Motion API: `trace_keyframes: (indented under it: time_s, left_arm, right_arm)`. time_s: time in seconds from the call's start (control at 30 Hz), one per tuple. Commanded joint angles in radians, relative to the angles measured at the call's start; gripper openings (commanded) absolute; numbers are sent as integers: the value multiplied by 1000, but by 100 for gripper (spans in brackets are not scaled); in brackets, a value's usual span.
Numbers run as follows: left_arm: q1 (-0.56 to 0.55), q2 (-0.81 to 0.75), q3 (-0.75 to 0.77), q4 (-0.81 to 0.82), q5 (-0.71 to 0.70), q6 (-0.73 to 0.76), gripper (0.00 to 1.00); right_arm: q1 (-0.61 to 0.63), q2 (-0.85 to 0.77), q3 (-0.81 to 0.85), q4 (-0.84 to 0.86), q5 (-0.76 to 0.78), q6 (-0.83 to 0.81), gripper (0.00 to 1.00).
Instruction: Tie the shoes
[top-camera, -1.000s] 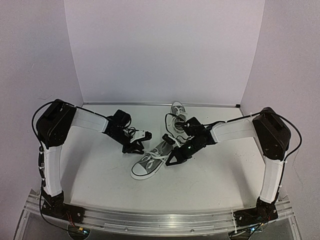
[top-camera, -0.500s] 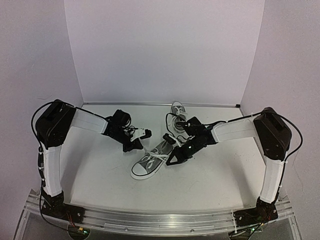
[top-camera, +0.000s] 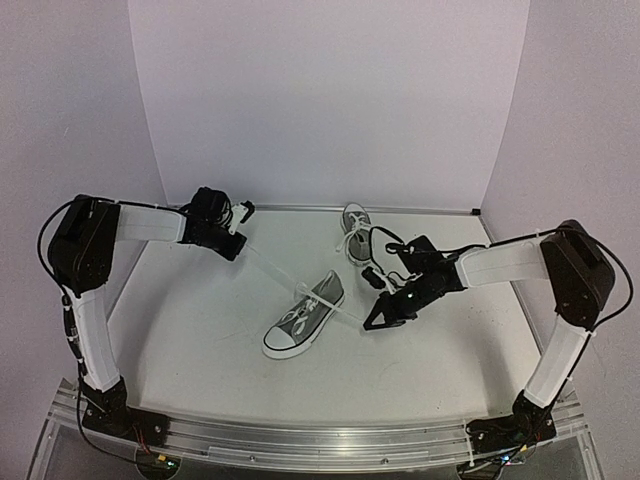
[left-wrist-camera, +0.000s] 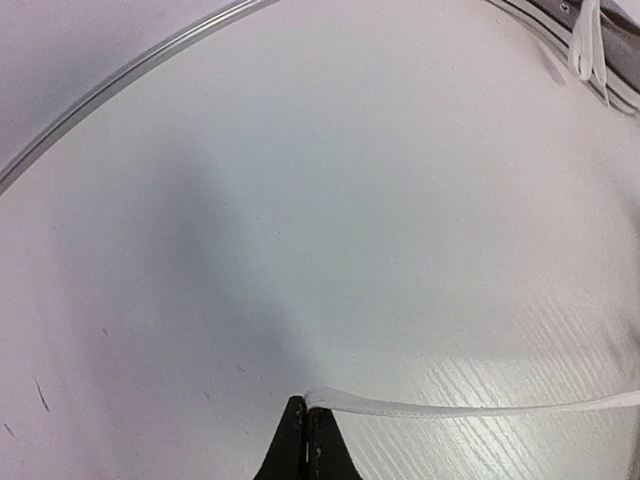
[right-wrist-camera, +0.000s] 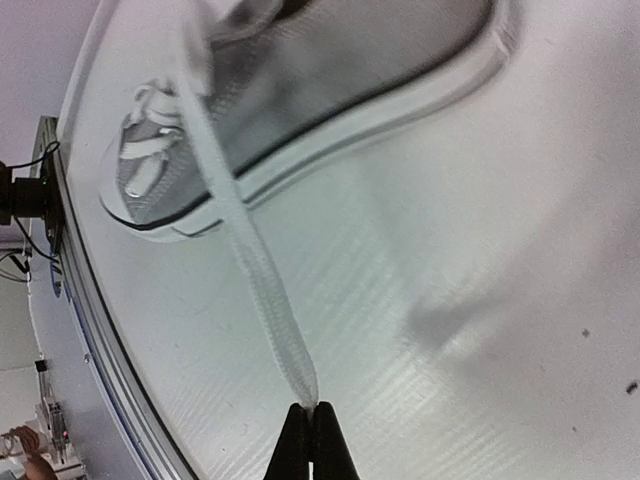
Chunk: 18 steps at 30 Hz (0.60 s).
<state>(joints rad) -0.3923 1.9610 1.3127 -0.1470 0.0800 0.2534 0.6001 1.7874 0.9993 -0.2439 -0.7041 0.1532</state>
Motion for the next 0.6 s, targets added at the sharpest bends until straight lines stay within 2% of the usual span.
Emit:
trace_keyframes:
  time_s: [0.0, 0.1, 0.17, 0.23, 0.4, 0.57]
  left_arm:
    - [-21, -73, -28, -61, 31, -154, 0]
    - [-107, -106, -133, -24, 59, -114, 0]
    - [-181, -104, -162, -34, 22, -86, 0]
    - [-223, -93, -178, -50, 63, -90, 0]
    - [-269, -94, -240, -35, 137, -116, 0]
    - [-279, -121, -293, 33, 122, -179, 0]
  right_arm:
    - [-38, -52, -35, -20, 55, 34, 0]
    - [-36, 1, -23, 8, 18, 60, 0]
    - [-35, 42, -12, 49, 11, 79, 0]
    - [-35, 85, 15, 83, 6, 86, 0]
    - [-23, 180, 113, 104, -19, 90, 0]
    - [-15, 208, 148, 110, -45, 95, 0]
